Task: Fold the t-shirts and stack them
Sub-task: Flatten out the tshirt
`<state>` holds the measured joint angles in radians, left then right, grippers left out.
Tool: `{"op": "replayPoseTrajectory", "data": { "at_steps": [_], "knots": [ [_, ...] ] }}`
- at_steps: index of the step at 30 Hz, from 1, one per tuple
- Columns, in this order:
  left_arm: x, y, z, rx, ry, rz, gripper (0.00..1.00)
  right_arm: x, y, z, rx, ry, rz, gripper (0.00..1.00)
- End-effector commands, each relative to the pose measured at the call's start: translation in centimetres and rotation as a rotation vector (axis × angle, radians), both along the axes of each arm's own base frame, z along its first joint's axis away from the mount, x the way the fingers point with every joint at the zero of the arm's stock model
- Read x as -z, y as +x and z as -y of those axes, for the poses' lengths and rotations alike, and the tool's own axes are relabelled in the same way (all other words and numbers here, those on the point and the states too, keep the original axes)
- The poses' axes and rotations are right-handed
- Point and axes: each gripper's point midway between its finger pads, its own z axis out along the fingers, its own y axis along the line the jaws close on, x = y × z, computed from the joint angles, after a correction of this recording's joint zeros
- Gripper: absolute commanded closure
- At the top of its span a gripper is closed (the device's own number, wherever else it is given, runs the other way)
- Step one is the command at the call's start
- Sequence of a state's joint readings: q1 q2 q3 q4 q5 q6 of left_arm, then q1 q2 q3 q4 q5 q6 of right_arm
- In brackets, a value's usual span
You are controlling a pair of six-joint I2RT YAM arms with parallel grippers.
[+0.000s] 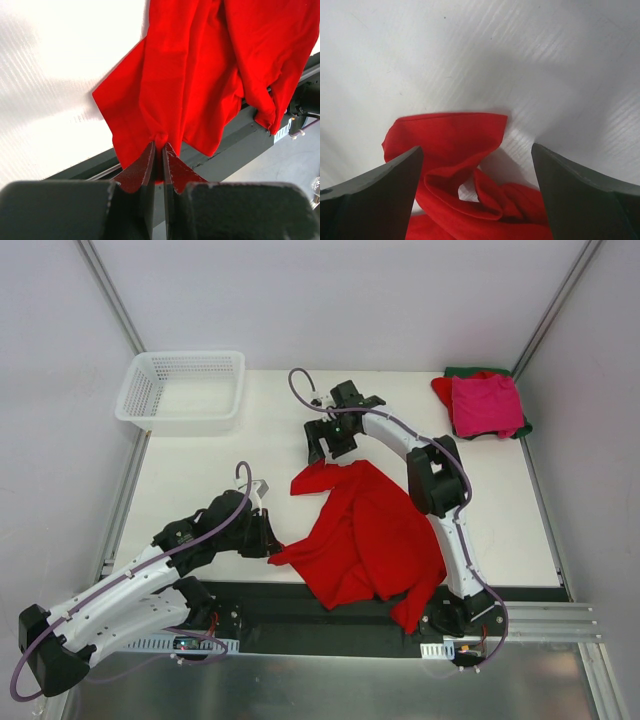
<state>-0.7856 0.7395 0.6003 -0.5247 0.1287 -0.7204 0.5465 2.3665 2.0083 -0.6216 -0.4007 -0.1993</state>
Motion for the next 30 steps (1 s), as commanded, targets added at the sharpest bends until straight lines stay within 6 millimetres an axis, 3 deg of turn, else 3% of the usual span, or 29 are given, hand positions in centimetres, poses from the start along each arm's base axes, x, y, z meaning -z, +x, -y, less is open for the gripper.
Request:
{"op": "replayPoseTrajectory", "data": {
  "at_steps": [1,7,10,24,29,30],
  "knots": [
    [-1.3,0.3,0.2,0.008,-0.012,0.032,0.95,-0.9,-0.1,-1.2,-0.036,0.061,-0.012,0.08],
    [-1.1,0.3,0.0,0.0,-0.012,0.028,0.95,-0.5,-0.7,-1.3,-0.056,0.072,-0.034,0.12],
    [-1.1,0.3,0.0,-0.002,-0.014,0.03,0.96,-0.1,-0.9,-1.2,-0.062,0.063,-0.044,0.23],
    [-1.0,0.2,-0.1,-0.005,-0.017,0.029,0.96,1.0,-1.9,-0.4,-0.076,0.036,-0.07,0.97],
    [-0.9,0.2,-0.2,-0.008,-0.017,0.031,0.96,0.4,-1.4,0.4,-0.058,0.005,-0.012,0.99],
    [-1.0,0.2,-0.2,-0.007,-0.018,0.033,0.95,-0.7,-1.2,0.5,-0.051,0.014,0.026,0.99]
  ]
}}
